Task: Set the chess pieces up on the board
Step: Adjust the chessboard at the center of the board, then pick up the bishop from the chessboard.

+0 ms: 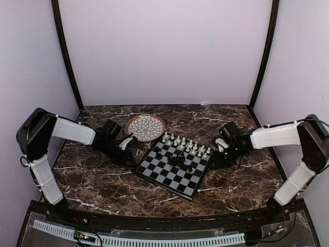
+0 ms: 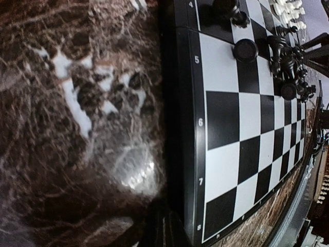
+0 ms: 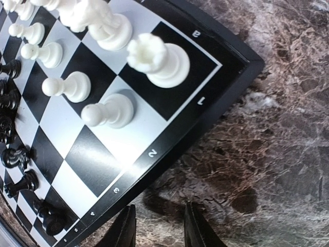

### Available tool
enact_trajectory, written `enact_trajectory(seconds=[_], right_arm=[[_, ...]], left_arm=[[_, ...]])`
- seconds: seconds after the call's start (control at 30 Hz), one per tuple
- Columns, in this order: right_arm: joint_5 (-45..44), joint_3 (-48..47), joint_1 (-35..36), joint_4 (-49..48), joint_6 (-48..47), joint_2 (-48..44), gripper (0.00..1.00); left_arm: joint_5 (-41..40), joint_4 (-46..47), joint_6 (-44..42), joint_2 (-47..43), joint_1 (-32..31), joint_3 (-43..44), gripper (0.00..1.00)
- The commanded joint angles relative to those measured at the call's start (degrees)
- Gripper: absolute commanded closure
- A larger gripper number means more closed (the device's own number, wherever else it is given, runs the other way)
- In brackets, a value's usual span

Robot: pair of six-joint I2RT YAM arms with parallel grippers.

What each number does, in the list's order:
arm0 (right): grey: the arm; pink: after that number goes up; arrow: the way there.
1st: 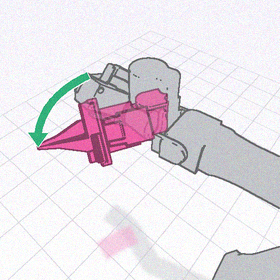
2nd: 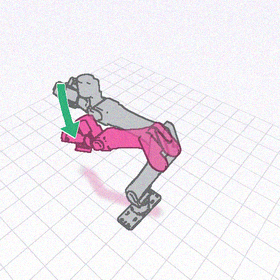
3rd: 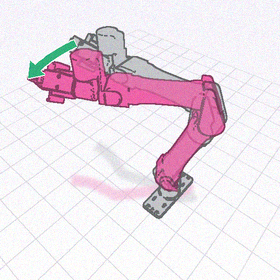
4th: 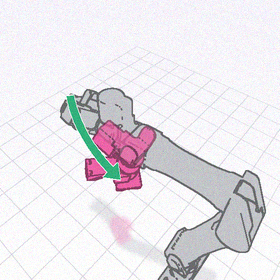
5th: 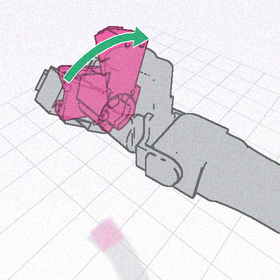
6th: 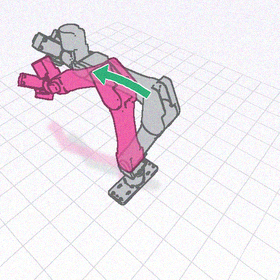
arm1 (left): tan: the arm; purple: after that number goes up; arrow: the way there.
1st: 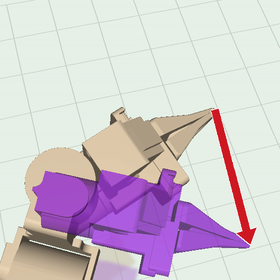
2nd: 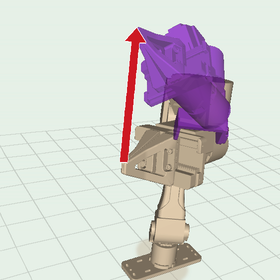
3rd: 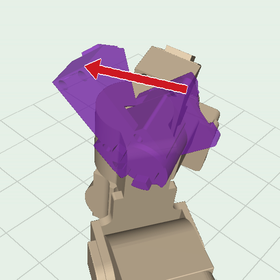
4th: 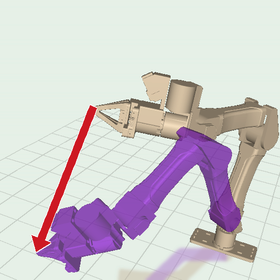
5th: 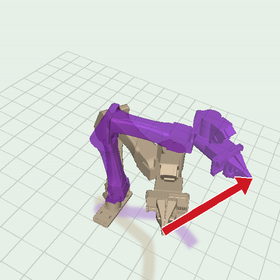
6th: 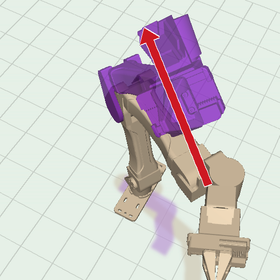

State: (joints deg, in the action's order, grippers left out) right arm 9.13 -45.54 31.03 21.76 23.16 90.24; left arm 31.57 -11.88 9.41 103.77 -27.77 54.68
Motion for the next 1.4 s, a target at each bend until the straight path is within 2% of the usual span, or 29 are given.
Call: enact_trajectory(seconds=[0.0, 0.43, 0.67, 0.73, 0.8, 0.97, 1.1, 1.37], right_arm=[[-2.10, -0.25, -1.05, 1.52, -1.68, 1.96, 0.66], [-3.01, -3.50, -1.41, 4.18, -3.49, 3.47, 0.64], [-5.09, -6.15, -1.41, 12.74, -3.63, -2.99, 0.61], [-6.01, -7.78, -1.34, 16.11, -4.39, -5.31, 0.59], [-6.52, -9.19, -1.22, 18.81, -4.54, -7.39, 0.57], [-3.50, -9.18, 2.85, 20.23, -2.53, -10.44, 0.54], [-3.43, -8.84, 10.04, 18.72, -1.68, -9.81, 0.52], [-8.34, -12.79, 18.38, 19.93, -5.84, -2.73, 0.48]], left_arm=[[5.32, 0.60, -0.47, -4.63, -0.89, -4.05, 0.94], [4.97, 1.56, 1.05, -7.20, -6.30, -6.08, 0.93], [2.31, -2.46, 0.43, -11.34, -6.34, -7.17, 0.91], [0.95, -3.59, 0.51, -13.32, -6.33, -7.26, 0.88], [-0.51, -4.51, 1.49, -15.04, -6.33, -6.62, 0.80], [-2.42, -3.93, 6.23, -16.83, -6.33, -3.50, 0.53], [-3.10, -2.23, 9.47, -15.65, -6.35, 0.52, 0.48], [-2.49, -1.82, 10.38, -13.24, -6.42, 5.96, 0.49]])
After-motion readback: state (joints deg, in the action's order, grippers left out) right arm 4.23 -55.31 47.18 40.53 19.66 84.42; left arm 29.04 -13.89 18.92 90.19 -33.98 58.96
